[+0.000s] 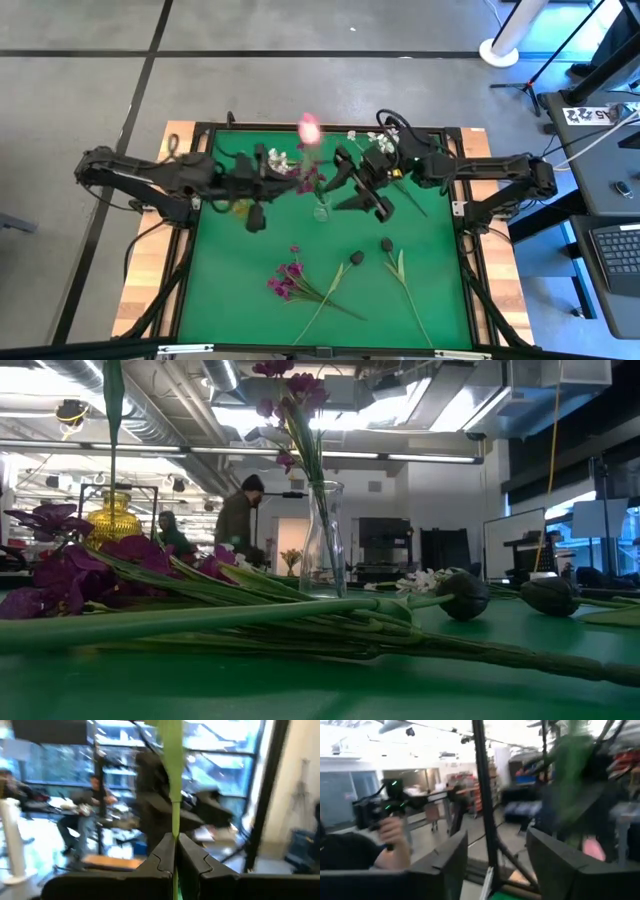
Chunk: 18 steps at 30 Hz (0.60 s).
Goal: Sort flowers into vase by color
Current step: Put the pink flower into the yellow vase
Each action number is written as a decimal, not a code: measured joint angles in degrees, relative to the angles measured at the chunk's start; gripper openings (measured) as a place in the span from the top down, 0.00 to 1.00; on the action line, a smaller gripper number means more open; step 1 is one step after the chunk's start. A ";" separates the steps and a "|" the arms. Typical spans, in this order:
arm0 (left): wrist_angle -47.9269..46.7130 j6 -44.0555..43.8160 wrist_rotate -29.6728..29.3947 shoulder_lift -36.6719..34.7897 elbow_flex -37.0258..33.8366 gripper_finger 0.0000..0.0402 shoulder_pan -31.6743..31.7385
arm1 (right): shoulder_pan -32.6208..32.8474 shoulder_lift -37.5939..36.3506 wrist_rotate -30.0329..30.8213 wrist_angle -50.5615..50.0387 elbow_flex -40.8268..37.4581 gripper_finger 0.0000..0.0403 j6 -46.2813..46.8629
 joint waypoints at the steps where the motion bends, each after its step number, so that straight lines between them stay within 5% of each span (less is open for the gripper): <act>1: -0.35 0.65 -1.30 -1.13 0.05 1.00 -0.65 | 0.03 -0.62 -0.05 -1.29 0.00 0.45 -0.85; 10: -5.73 5.62 -13.35 -10.46 0.07 1.00 -8.87 | -0.04 -7.20 1.24 -14.69 0.00 0.40 -4.15; 18: -11.14 10.97 -27.67 -18.36 0.07 1.00 -19.38 | -0.02 -9.78 9.05 -26.83 0.00 0.45 -8.86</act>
